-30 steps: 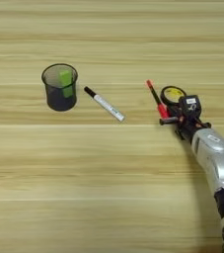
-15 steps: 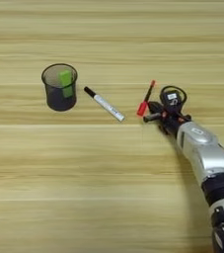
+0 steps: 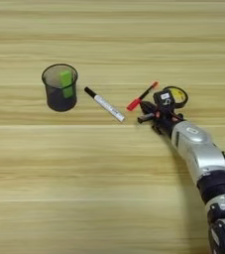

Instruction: Move the objects on the table

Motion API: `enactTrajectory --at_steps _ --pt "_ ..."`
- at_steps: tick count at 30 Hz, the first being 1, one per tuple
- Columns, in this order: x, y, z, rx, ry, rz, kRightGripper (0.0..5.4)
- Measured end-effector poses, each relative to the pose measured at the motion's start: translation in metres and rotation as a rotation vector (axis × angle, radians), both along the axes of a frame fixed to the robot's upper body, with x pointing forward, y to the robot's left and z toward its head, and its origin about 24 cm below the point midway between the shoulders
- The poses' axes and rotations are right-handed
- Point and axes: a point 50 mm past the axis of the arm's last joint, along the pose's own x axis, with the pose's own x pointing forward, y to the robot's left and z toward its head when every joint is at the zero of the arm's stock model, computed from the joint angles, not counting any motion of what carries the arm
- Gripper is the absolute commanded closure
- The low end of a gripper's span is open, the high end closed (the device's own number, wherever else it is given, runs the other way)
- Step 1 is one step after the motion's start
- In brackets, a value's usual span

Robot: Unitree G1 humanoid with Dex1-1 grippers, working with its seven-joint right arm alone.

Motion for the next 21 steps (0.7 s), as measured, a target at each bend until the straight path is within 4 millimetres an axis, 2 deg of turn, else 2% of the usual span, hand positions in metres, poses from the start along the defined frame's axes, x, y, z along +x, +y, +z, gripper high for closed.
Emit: enactTrajectory --at_steps 4,6,8,9,14,18,21 --pt "-0.001 0.0032 -0.0001 0.015 -0.005 0.016 5.37" --pt "-0.0015 0.0027 0.0004 0.016 -0.011 0.013 5.09" --pt "-0.0023 0.0007 0.0003 0.02 -0.015 0.0 5.14" --pt "-0.0024 -0.0007 0.0002 0.021 -0.016 -0.009 4.9" --pt "-0.0031 -0.003 0.0001 0.02 -0.022 -0.027 4.53" --pt "-0.0063 -0.0047 0.0009 0.021 -0.034 -0.031 3.96" --pt "-0.0068 -0.006 0.008 0.036 -0.071 -0.036 3.66"
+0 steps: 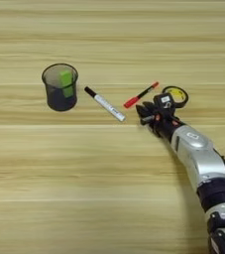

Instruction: Move the objects on the table

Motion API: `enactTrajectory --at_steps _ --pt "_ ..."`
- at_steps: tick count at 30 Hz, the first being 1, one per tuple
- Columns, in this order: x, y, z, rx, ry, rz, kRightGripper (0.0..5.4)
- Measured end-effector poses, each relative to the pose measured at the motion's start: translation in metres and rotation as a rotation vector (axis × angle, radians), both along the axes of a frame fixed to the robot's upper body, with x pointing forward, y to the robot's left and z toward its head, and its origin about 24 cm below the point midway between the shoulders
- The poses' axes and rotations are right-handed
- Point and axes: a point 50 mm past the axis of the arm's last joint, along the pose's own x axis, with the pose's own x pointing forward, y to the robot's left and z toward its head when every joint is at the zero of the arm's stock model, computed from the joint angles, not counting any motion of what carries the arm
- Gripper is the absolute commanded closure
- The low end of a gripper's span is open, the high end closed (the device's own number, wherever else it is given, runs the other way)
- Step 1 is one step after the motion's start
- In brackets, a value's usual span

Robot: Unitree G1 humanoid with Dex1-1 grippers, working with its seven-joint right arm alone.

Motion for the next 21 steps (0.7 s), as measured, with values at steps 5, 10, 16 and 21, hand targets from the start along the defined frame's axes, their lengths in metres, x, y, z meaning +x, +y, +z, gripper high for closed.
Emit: enactTrajectory --at_steps 5,10,16,21 --pt "0.003 -0.006 0.021 0.047 -0.133 -0.035 2.89" --pt "0.004 -0.02 0.029 0.065 -0.197 -0.159 2.42" --pt "0.009 -0.036 0.028 0.04 -0.197 -0.289 1.82" --pt "0.015 -0.05 0.028 0.006 -0.177 -0.36 1.26"
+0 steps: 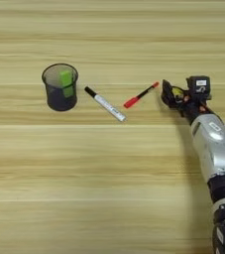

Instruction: Move the objects on the table

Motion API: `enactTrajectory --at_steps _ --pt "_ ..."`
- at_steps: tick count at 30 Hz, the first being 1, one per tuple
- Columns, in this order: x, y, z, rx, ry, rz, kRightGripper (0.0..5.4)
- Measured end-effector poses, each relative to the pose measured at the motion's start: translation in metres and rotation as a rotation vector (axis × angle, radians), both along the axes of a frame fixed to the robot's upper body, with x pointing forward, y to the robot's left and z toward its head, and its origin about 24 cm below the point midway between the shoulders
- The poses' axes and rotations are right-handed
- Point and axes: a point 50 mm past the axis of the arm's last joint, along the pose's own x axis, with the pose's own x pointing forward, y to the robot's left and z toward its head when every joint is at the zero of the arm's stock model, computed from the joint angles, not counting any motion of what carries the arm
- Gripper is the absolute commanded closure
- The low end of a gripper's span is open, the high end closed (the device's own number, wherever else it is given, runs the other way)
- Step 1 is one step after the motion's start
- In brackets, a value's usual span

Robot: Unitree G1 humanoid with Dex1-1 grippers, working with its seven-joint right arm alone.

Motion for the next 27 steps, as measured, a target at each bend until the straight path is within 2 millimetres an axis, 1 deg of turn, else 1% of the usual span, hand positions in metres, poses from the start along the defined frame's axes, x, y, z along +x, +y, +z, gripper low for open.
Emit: enactTrajectory --at_steps 3,6,11,13,27 --pt "0.001 -0.003 -0.005 -0.002 0.026 -0.009 0.94" --pt "0.002 -0.004 -0.01 -0.001 0.051 -0.011 0.74" --pt "0.004 -0.003 -0.015 0.002 0.077 0.011 0.14" --pt "0.004 -0.003 -0.016 0.008 0.087 0.025 0.04" --pt "0.006 -0.003 -0.028 0.035 0.155 0.04 0.04"
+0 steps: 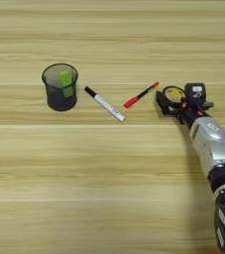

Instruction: Move the objects on the table

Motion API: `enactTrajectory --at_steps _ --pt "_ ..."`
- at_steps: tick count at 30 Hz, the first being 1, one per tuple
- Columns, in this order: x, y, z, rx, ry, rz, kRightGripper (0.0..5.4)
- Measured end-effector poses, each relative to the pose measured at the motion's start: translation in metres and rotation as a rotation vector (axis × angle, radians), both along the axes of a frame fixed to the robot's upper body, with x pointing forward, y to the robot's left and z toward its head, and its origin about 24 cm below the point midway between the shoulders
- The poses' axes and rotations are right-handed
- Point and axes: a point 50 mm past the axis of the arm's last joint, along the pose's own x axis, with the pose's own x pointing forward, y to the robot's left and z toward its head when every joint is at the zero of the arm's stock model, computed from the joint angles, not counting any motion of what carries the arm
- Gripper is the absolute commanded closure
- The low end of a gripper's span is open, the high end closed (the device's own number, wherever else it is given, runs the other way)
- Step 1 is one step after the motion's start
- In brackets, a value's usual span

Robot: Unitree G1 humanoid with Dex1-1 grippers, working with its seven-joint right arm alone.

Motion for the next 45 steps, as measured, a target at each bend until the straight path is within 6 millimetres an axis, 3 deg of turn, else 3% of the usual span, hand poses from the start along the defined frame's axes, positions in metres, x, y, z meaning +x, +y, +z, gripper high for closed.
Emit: enactTrajectory --at_steps 20,32,45 --pt "0.0032 -0.0011 -0.0049 0.016 0.051 -0.013 0.04" --pt "0.0031 -0.0019 -0.0051 0.011 0.057 -0.009 1.32" --pt "0.003 0.0028 0.0004 0.001 0.036 0.017 1.36"
